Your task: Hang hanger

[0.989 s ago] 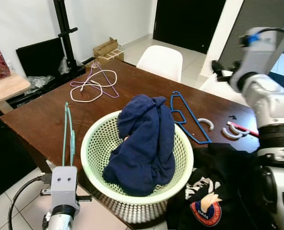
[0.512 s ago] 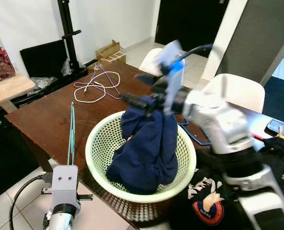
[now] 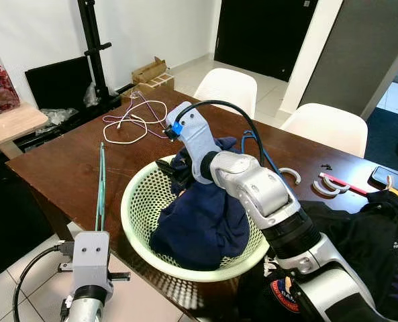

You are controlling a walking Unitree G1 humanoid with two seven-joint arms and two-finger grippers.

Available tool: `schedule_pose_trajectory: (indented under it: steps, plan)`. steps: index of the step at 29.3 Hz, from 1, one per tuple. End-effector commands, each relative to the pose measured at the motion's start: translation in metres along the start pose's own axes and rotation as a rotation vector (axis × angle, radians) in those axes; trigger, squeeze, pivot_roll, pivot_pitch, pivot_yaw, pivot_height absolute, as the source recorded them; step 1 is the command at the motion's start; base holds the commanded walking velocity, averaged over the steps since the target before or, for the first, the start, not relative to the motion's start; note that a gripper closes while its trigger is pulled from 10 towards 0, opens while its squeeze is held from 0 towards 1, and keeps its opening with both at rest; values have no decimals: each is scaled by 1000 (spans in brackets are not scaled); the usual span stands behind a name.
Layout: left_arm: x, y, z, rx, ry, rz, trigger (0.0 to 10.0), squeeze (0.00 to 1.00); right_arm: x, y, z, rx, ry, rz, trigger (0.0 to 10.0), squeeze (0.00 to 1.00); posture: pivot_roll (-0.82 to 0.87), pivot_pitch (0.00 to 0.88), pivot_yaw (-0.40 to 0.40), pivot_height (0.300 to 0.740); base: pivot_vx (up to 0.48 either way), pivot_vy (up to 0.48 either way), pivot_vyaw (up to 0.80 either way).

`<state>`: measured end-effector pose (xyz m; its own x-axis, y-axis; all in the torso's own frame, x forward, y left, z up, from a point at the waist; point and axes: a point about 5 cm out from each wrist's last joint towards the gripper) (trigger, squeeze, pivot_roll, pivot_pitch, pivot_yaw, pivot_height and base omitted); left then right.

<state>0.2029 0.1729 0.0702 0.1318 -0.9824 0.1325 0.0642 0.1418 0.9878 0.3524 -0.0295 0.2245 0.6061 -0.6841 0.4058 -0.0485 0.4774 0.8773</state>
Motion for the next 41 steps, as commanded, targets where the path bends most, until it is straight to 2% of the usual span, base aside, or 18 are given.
schedule_pose_trajectory:
  steps: [1,2,5,7,8,14,18,19,20,21,22,35,40,41]
  plan:
    - [2,-9,2,-52,-10,8,10000,0,13,-4,-5,-3,-115,-61,10000,0,143,0,-64,740,0,0,0]
    - [2,-9,2,-52,-10,8,10000,0,13,-4,-5,-3,-115,-61,10000,0,143,0,-64,740,0,0,0]
    - [4,-9,2,-51,-11,10,10000,0,27,-17,-12,-36,-248,-148,10000,0,144,0,-70,740,0,0,0]
    - [4,-9,2,-51,-11,10,10000,0,27,-17,-12,-36,-248,-148,10000,0,144,0,-70,740,0,0,0]
    - [5,-9,2,-49,-11,13,10000,0,31,-27,-17,-71,-293,-197,10000,0,149,0,-77,740,0,0,0]
    - [6,-9,3,-48,-11,14,10000,0,31,-30,-21,-86,-302,-208,10000,0,154,0,-83,740,0,0,0]
    - [8,-9,4,-46,-9,18,10000,0,29,-27,-26,-98,-308,-182,10000,0,161,0,-95,740,0,0,0]
    - [8,-9,5,-46,-8,20,10000,0,30,-27,-28,-101,-313,-180,7608,0,161,0,-95,740,0,0,0]
    - [8,-9,5,-46,-7,21,10000,0,30,-27,-28,-102,-315,-179,3647,0,160,0,-97,740,0,0,0]
    - [8,-9,5,-46,-7,21,10000,0,30,-27,-28,-102,-315,-179,3647,0,160,0,-97,740,0,0,0]
    - [9,-9,5,-46,-7,22,10000,0,30,-28,-28,-102,-315,-178,0,0,159,0,-99,740,0,0,0]
    - [10,-10,6,-50,-9,29,10000,0,32,-32,-29,-97,-293,-175,0,0,153,0,-99,740,0,0,0]
    - [10,-10,6,-50,-8,29,10000,0,36,-25,-29,-25,-297,-159,0,0,151,0,-96,740,0,0,0]
    - [10,-10,6,-50,-8,29,10000,0,38,-22,-28,-1,-305,-167,9333,463,151,0,-96,740,0,0,0]
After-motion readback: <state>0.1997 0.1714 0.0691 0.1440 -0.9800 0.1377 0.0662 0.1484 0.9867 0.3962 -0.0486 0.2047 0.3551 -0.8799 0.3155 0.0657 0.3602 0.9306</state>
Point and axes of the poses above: a point about 5 cm out from each wrist's last joint towards the gripper, its own z axis pointing back from the gripper into the wrist, its own y axis along the axis of the wrist's last joint, x = y × z, and after that the axes turned 14 degrees about z, right-handed
